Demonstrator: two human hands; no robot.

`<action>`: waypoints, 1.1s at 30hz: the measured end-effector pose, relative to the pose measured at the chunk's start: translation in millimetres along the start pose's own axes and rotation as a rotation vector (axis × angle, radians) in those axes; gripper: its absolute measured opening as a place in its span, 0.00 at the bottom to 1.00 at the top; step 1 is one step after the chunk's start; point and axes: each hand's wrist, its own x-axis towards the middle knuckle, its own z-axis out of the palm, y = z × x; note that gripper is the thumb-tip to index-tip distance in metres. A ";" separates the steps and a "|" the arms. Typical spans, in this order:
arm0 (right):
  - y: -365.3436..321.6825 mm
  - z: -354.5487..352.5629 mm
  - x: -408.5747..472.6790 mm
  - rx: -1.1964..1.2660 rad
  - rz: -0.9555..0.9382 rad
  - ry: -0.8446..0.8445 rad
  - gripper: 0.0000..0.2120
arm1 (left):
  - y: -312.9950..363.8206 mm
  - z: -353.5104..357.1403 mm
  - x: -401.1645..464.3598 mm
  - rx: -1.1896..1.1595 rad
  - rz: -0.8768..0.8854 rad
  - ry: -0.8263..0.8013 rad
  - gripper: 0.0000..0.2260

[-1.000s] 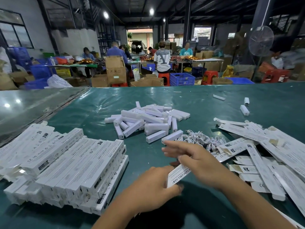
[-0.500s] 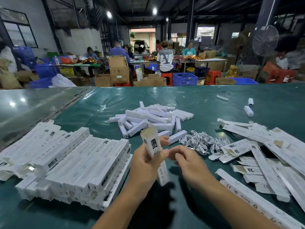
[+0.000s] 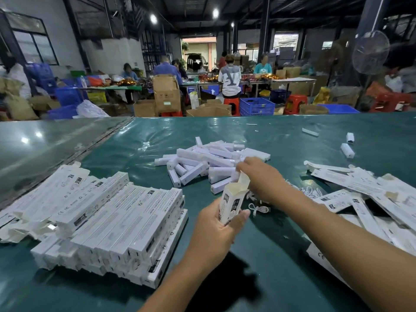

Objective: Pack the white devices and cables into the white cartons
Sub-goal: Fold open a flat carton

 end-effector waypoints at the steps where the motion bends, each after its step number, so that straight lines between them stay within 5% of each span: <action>1: 3.8 -9.0 -9.0 0.174 0.070 0.147 0.08 | 0.1 -0.5 0.1 0.019 0.007 0.014 0.06; 4: 11.3 -34.4 -48.8 0.883 0.280 0.416 0.03 | 0.9 -2.1 1.0 0.126 0.046 0.054 0.06; 6: 12.1 -44.3 -74.8 1.432 0.360 0.326 0.05 | 0.7 -4.9 1.4 0.253 0.089 0.080 0.07; 8: 11.7 -46.3 -93.6 1.662 0.385 0.240 0.03 | -0.7 -7.7 2.1 0.379 0.101 0.106 0.09; 15: 14.3 -54.2 -112.0 1.513 0.297 0.497 0.06 | 3.1 -10.4 3.0 0.656 0.051 -0.004 0.16; 23: -1.1 -53.7 -121.9 1.206 0.107 0.451 0.12 | 4.8 -8.7 0.3 0.719 0.076 -0.071 0.14; 33: -1.2 -47.7 -122.5 1.143 0.086 0.446 0.13 | 6.8 -12.8 1.1 0.614 0.066 -0.065 0.14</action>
